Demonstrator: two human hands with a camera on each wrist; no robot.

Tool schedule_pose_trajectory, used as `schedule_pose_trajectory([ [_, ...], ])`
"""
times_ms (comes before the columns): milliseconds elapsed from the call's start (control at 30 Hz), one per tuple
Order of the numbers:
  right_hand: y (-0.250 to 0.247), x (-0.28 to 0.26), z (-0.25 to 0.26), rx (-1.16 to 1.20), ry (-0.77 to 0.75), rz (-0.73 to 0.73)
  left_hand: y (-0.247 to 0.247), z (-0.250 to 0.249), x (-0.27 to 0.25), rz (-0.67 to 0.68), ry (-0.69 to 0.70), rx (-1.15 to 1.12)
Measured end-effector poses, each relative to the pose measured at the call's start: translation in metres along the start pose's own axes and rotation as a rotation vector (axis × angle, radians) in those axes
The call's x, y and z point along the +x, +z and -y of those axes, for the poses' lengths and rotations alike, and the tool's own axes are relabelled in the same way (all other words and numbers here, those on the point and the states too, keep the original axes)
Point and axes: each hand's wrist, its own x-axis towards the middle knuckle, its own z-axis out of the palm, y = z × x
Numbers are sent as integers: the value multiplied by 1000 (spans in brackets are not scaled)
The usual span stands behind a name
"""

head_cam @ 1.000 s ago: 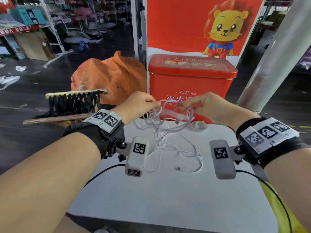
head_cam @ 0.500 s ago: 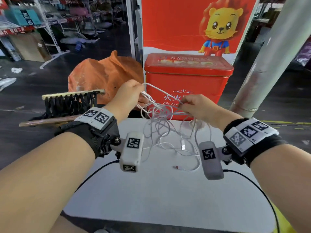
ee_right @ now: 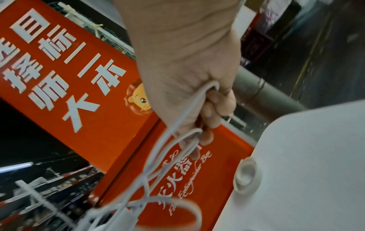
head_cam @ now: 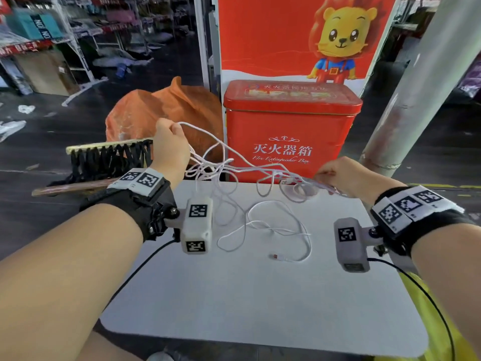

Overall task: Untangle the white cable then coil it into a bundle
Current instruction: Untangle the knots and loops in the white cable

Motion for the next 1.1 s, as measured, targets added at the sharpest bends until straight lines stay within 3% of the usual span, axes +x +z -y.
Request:
schedule_pose_trajectory([
  [67,0,-3,-6,-168,75,85,-3,0,-4,76,65,-44],
  [133,2,-2,-4,-274,109,229,-1,-9,-15,236,137,-73],
  [200,6,0,6,-268,24,297,4,-24,-29,444,192,-80],
  [233,7,2,14,-189,-33,250,8,-31,-36,547,191,-102],
  [333,6,-7,61,367,-225,135,18,-46,-53,741,208,-119],
  [400,5,-15,90,441,-374,91,24,-51,-59,752,284,-53],
  [500,5,-19,107,370,-417,-125,26,-51,-59,774,300,-10],
  [600,6,-18,103,461,-348,-225,23,-45,-56,833,249,76],
  [733,3,-17,97,1003,-198,-255,17,-35,-54,976,247,224],
  [833,-12,-14,87,1234,-49,-388,10,-26,-48,967,308,442],
  [967,-18,-13,76,1059,-31,-425,9,-17,-46,920,300,499],
  [1100,-15,-14,83,779,-64,-220,14,-30,-47,825,429,321],
])
